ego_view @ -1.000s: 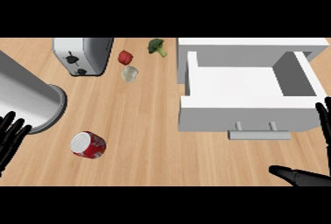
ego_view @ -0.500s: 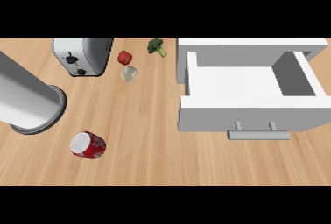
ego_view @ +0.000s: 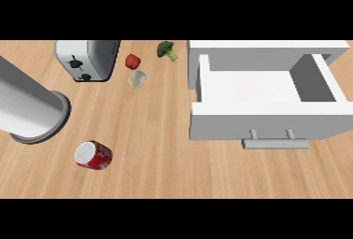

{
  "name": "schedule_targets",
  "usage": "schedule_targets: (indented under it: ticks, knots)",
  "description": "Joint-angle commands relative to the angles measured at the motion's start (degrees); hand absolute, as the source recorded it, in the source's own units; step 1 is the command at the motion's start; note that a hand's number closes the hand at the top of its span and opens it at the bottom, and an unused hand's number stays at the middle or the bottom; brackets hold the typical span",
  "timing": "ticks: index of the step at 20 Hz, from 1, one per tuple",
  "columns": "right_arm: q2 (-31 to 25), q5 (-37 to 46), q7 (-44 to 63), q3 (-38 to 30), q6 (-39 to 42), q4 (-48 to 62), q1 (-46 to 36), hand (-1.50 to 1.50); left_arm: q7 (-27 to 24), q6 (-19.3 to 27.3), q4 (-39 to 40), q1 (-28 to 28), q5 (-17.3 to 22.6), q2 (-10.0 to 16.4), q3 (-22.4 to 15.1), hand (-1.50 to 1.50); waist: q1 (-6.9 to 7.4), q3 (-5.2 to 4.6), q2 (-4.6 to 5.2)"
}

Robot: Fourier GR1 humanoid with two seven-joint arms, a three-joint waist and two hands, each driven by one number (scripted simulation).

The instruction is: Pick up the can, place it into the drawer and close the drawer

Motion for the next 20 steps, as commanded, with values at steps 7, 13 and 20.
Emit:
schedule_targets:
  ticks: [7,13,20]
  knots:
    - [-0.55,-4.63,1.37,-5.45,4.67,-1.56,0.97,-1.50,1.68,-1.38,7.51,-3.53,-1.52,-3.88,-2.02,-1.50,0.02,-0.02,0.03]
    - [2.61,-3.63,1.21,-6.41,6.33,-3.16,3.06,-1.50,-0.48,0.47,10.35,-6.15,-10.23,-8.16,-7.16,-1.50,-0.05,-0.01,0.04]
    - [-0.46,-9.06,2.53,-12.74,11.08,-0.75,3.27,-1.50,-4.51,1.69,16.17,-9.58,-19.45,-11.12,-11.66,-1.50,-0.21,0.00,0.04]
